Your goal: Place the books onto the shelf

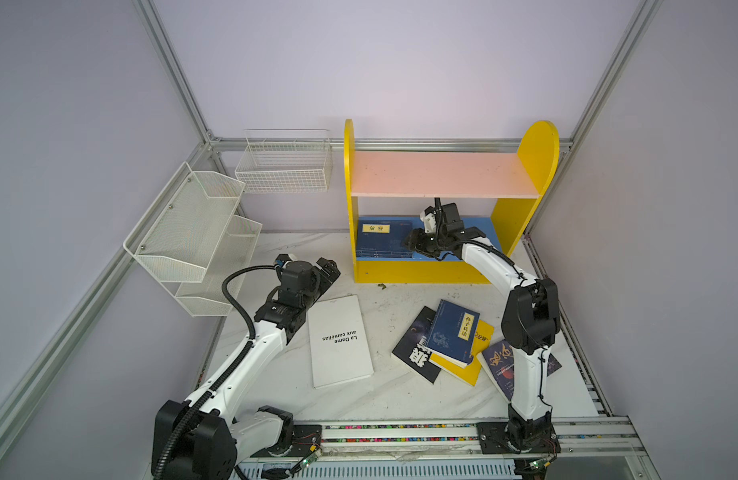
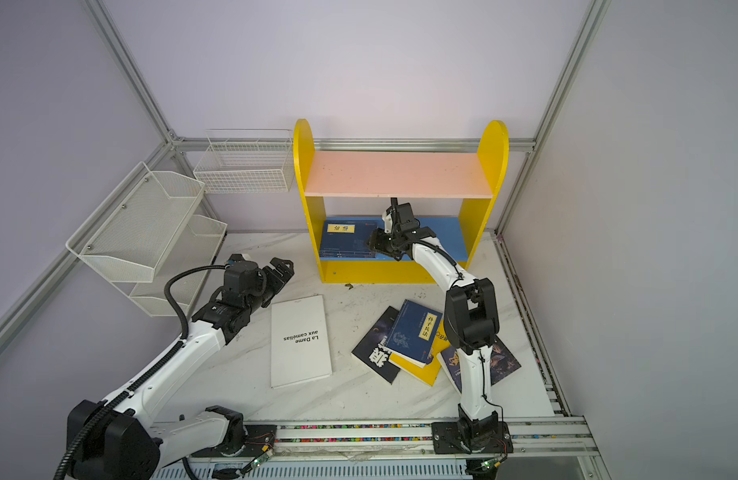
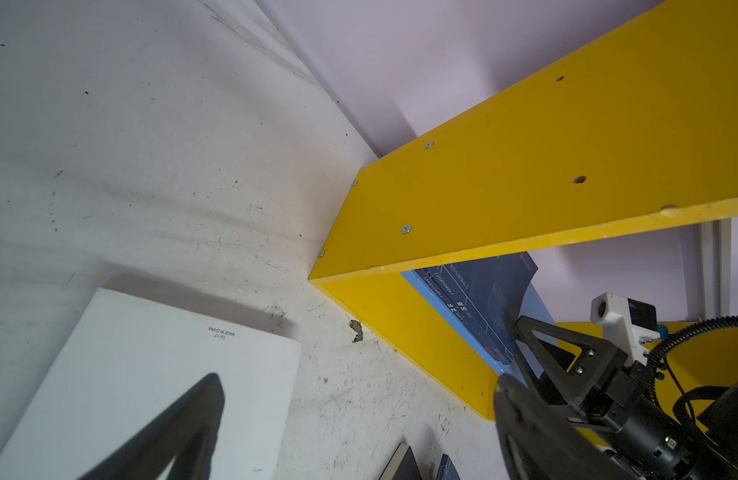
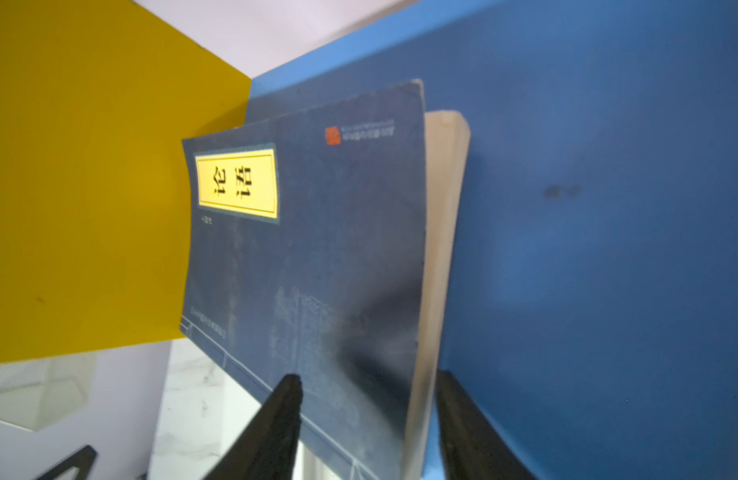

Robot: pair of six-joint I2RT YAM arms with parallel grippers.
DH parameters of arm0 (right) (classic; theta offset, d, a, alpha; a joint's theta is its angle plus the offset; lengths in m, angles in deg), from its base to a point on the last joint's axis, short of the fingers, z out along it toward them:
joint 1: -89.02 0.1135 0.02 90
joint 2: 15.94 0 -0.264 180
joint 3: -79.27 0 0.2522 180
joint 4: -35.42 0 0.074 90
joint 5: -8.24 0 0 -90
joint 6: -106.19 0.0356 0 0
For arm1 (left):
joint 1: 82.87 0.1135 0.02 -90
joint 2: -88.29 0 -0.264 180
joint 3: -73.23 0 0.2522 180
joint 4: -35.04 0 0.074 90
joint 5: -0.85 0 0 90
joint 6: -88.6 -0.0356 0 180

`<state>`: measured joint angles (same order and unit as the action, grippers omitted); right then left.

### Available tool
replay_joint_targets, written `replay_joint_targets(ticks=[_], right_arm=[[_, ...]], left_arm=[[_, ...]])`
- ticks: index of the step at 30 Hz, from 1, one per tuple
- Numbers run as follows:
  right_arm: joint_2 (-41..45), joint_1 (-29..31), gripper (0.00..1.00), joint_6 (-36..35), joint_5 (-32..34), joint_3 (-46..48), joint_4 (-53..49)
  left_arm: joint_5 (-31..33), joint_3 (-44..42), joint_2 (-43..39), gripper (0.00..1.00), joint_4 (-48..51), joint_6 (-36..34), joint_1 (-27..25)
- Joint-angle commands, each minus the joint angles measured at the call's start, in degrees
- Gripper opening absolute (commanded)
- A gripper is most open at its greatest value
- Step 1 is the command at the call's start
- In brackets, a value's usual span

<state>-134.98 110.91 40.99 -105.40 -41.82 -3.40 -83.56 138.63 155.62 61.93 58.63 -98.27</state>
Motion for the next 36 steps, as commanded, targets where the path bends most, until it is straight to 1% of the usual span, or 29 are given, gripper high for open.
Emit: replay_joint_targets(ticks=[1,5,7,9,10,11,14,16,18,20,23,25,28,30,31,36], right_arm=[[4.50,0.35,0.62,-0.79,2.77,-1.32,2.38],[8.72,0.75,0.66,-1.29,6.74,1.75,-0.77],[12.44,1.73,0.70,-1.33,8.76,6.12,-2.17],[17.04,3.31,0.74,-0.89,10.89,11.99,-1.77],[19.22,4.54,0.79,0.68,11.67,15.66,-0.63],[21.02,5.82,0.81,1.49,12.61,18.27,0.15],[24.72,11.84,0.82,3.58,15.03,25.05,3.16],[25.59,15.04,0.82,5.78,14.12,29.56,7.03],[25.05,16.69,0.82,7.36,12.22,33.61,11.73],[23.03,18.23,0.82,7.59,11.97,35.25,14.80],[18.27,20.71,0.80,6.43,13.22,34.06,16.03],[14.88,22.11,0.77,6.42,13.18,33.34,17.02],[11.11,24.33,0.72,6.39,11.70,33.05,19.29],[8.57,25.27,0.69,6.14,9.40,32.53,20.54],[7.20,25.77,0.66,6.16,9.01,32.07,20.22],[2.87,27.05,0.62,6.00,7.59,31.15,20.40]], left_arm=[[-0.90,-1.93,-0.27,1.00,1.90,-2.77,0.80],[-1.48,-2.43,-2.10,1.00,9.74,-6.44,1.91],[-1.13,-3.50,-3.43,1.00,14.81,-8.65,2.79],[-0.45,-4.79,-4.74,1.00,19.28,-9.40,3.61],[-0.91,-6.11,-5.32,1.00,20.88,-9.21,4.36],[-2.22,-7.31,-5.80,1.00,21.61,-8.75,5.16],[-8.28,-11.81,-6.83,1.00,20.52,-7.54,6.91],[-10.25,-14.22,-6.72,1.00,19.49,-7.25,7.14],[-10.63,-14.46,-5.89,1.00,20.51,-8.83,8.07],[-11.11,-14.48,-4.47,1.00,21.37,-11.39,8.42],[-12.06,-13.87,-0.91,1.00,24.28,-13.34,9.02],[-14.18,-13.67,1.78,1.00,24.27,-15.75,9.15],[-15.62,-14.17,4.33,1.00,22.86,-17.64,9.18],[-16.81,-14.81,4.85,1.00,21.16,-18.62,9.25],[-17.41,-14.96,4.75,1.00,20.69,-18.88,9.24],[-18.19,-17.31,2.66,1.00,18.67,-19.94,9.25]])
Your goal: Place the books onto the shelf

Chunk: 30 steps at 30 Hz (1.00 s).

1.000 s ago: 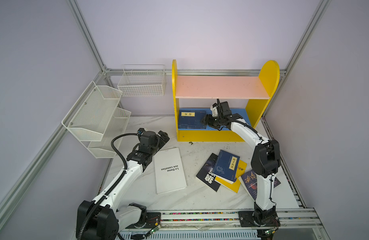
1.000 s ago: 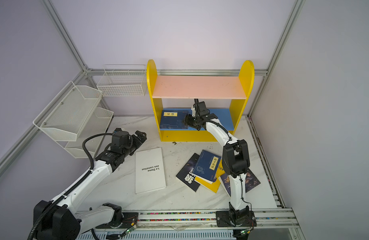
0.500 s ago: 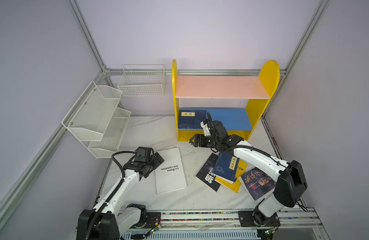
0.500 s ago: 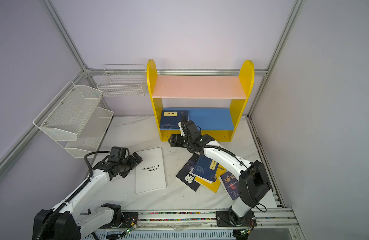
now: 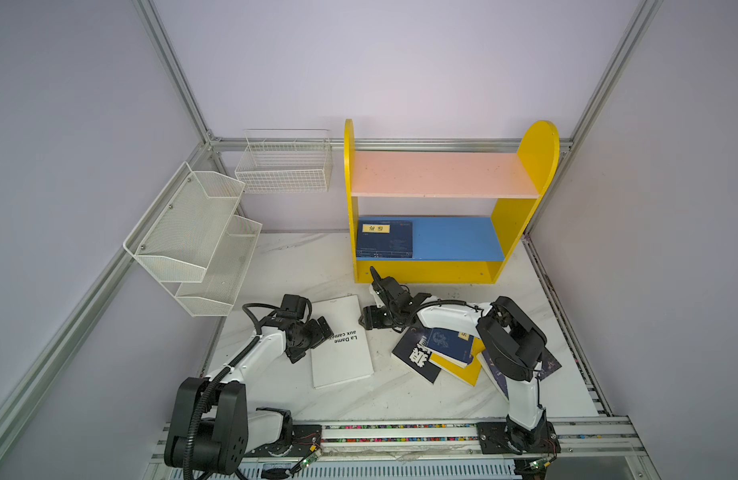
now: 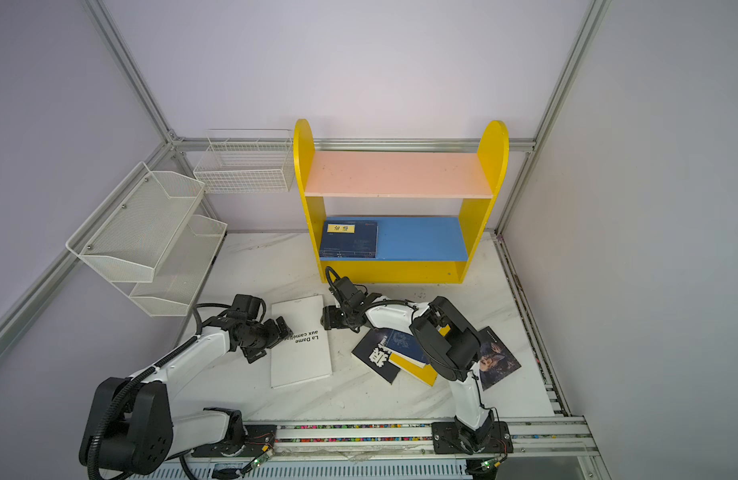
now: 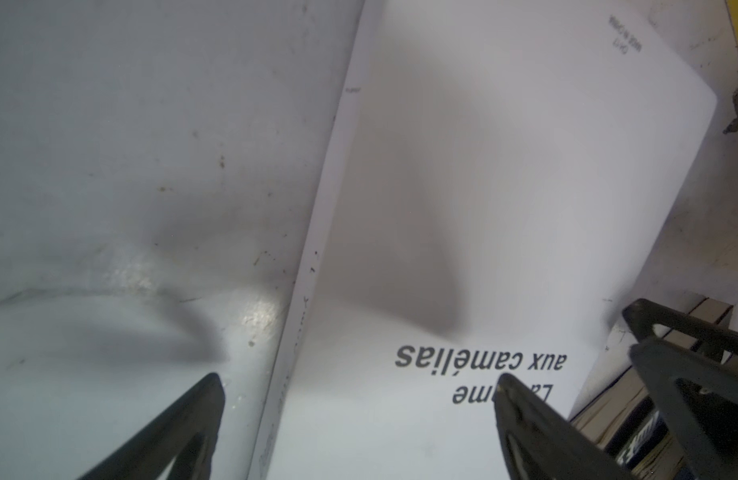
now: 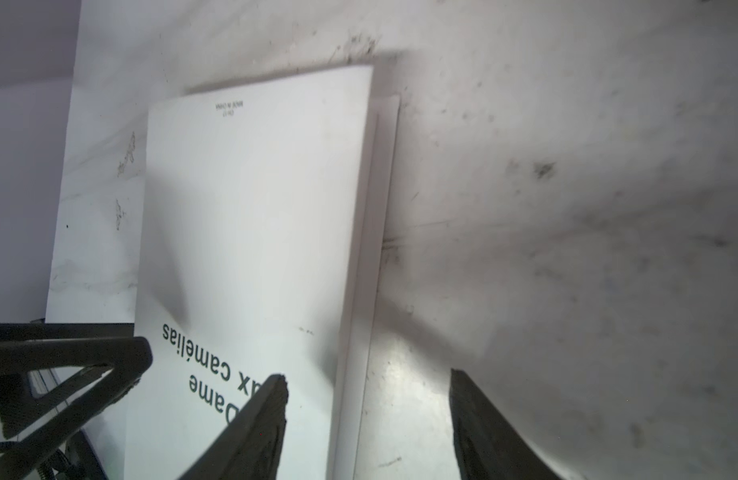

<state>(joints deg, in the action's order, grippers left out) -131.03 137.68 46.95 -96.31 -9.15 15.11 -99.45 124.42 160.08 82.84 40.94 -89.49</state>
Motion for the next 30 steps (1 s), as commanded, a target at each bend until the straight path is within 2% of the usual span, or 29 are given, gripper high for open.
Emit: replay_joint_targets(ticks=[1,5,11,16,22,30], right_arm=[[-1.91,0.43,0.58,0.32,-1.45,-1.73,1.42],[-3.62,1.64,0.39,0.43,-2.33,-1.33,1.05],[-4.15,1.94,0.27,1.05,-7.99,-0.57,3.85],[0.16,1.95,0.14,3.20,-15.13,0.64,7.16],[2.41,1.95,0.01,7.55,-18.34,1.47,10.87],[3.96,1.94,0.00,7.63,-14.41,-0.72,5.68]], left_arm=[[-3.19,-3.91,-2.12,1.00,-3.28,-2.21,0.46],[-8.01,-5.87,-1.47,1.00,-6.90,-2.60,0.46],[-12.44,-4.62,0.14,1.00,-9.76,-2.24,0.46],[-14.19,-2.34,0.83,1.00,-9.57,-2.36,0.46],[-16.21,-0.69,0.47,1.00,-10.76,-1.07,0.46],[-19.37,-0.13,-0.25,1.00,-15.52,3.46,0.61]])
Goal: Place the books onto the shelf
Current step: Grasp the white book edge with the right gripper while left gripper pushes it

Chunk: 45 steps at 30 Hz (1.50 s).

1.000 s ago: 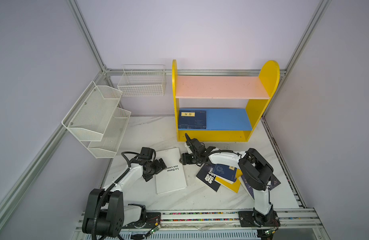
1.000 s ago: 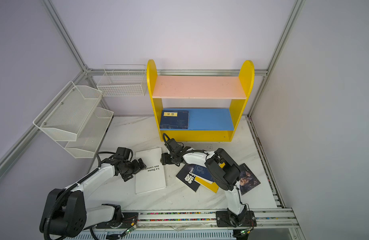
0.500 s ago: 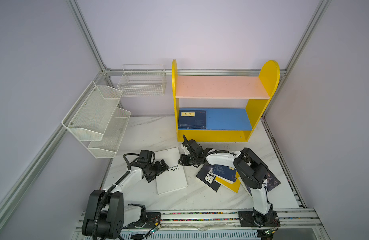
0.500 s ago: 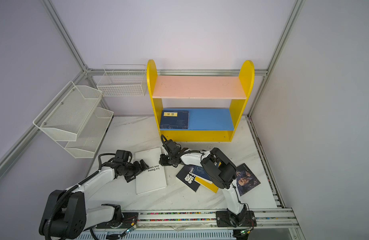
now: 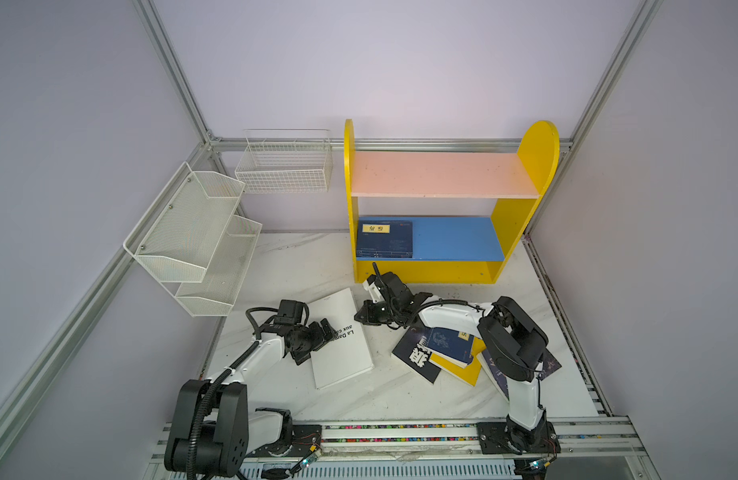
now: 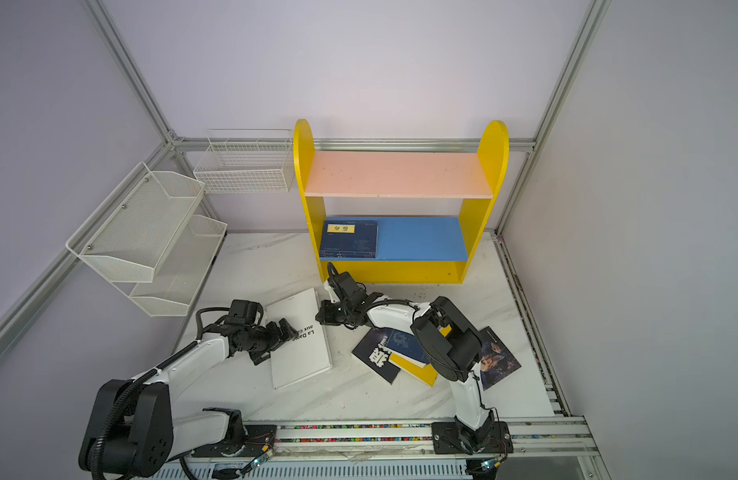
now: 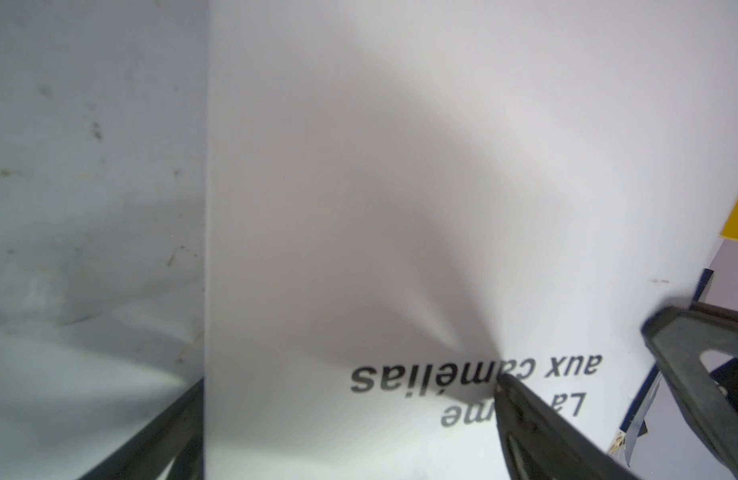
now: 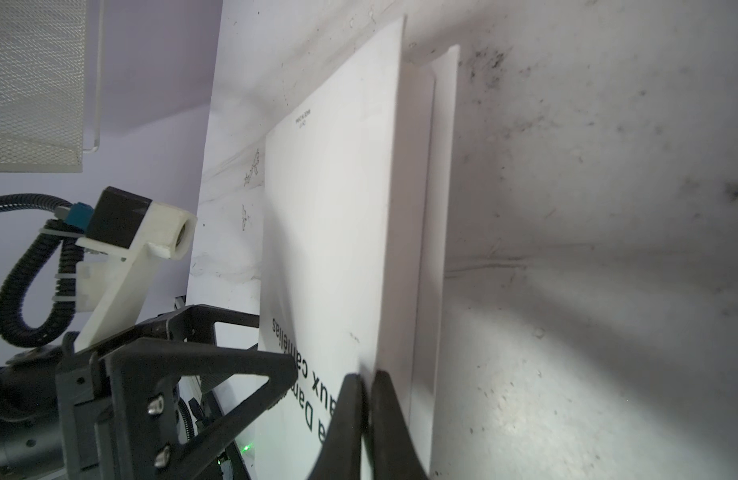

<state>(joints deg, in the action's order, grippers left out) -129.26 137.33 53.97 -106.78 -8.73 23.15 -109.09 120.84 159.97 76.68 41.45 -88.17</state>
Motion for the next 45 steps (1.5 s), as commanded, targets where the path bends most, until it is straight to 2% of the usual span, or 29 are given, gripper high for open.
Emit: replay_joint_targets(ticks=[1,4,12,20,23,28,34,40,45], right_arm=[[3.00,2.26,0.00,0.70,-3.27,-1.09,-2.75],[6.15,1.61,0.00,1.67,-2.97,-0.19,-2.89],[11.64,-2.39,0.00,7.56,-8.11,1.18,-2.27],[14.29,-6.26,0.00,11.99,-13.48,1.25,-2.06],[15.99,-8.74,0.00,12.13,-15.48,1.46,-2.38],[18.39,-12.51,0.00,12.09,-19.98,1.36,-2.43],[17.78,-13.48,0.00,12.20,-25.88,-0.81,-2.47],[18.87,-15.89,0.00,12.63,-28.39,-2.44,-2.05],[17.91,-16.50,0.00,13.19,-30.31,-2.56,-0.39]], left_arm=[[-9.92,3.65,-0.55,1.00,-9.67,3.40,-0.59],[-10.11,3.95,-2.41,1.00,-10.54,4.32,-0.03],[-14.84,0.05,-3.17,1.00,-15.80,7.92,2.28],[-24.63,-7.92,-4.40,1.00,-36.73,16.25,4.14],[-25.18,-8.23,-5.56,1.00,-38.08,15.67,4.24],[-22.54,-8.77,-7.64,1.00,-39.40,13.88,4.60],[-29.16,-6.77,-2.18,1.00,-46.76,14.43,4.69],[-30.54,-6.08,-1.06,1.00,-49.85,14.30,4.71],[-37.95,-5.51,2.32,0.98,-68.03,24.84,4.72]])
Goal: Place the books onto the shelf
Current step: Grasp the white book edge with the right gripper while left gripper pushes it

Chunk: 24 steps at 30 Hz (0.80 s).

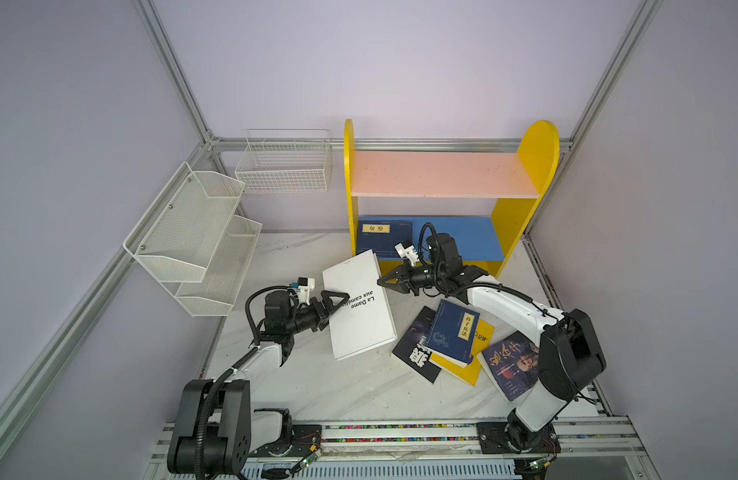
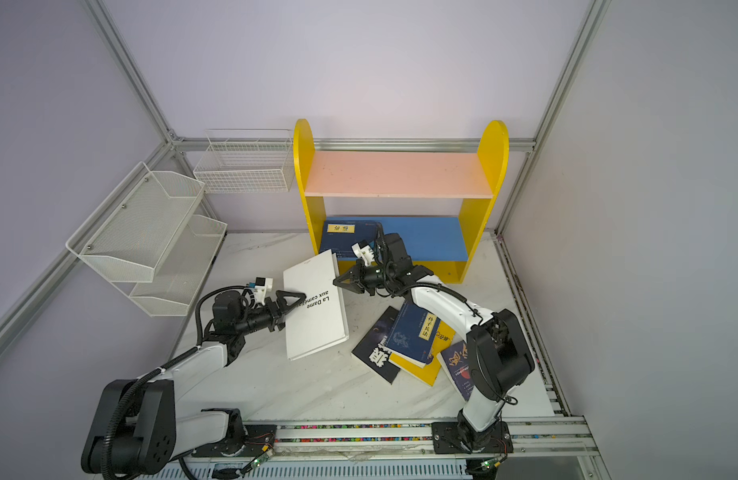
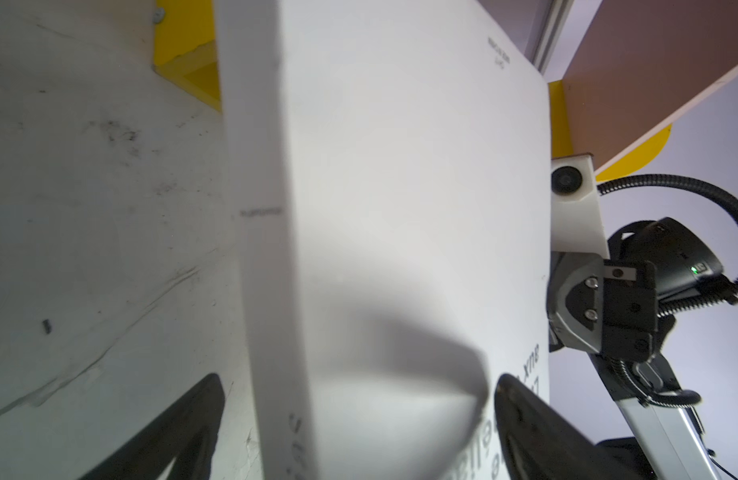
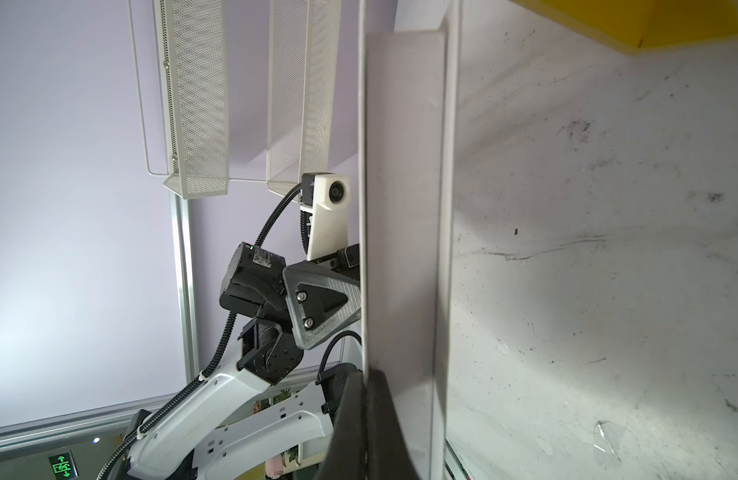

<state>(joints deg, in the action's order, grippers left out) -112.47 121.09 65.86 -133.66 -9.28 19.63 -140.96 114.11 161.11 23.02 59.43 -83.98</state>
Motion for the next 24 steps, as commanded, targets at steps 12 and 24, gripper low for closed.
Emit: replay_joint_targets(ticks=[12,24], right_arm=[[-3.08,-1.73,0.00,2.68,-6.11,-1.15,9.22],[-6.86,-1.82,0.00,4.31,-4.52,-1.15,13.69]], left_arm=[[-7.90,5.54,-3.94,0.60,-16.61,12.09,0.50],[-3.90,15.96,-12.20,0.75,11.80,-4.83,0.49]])
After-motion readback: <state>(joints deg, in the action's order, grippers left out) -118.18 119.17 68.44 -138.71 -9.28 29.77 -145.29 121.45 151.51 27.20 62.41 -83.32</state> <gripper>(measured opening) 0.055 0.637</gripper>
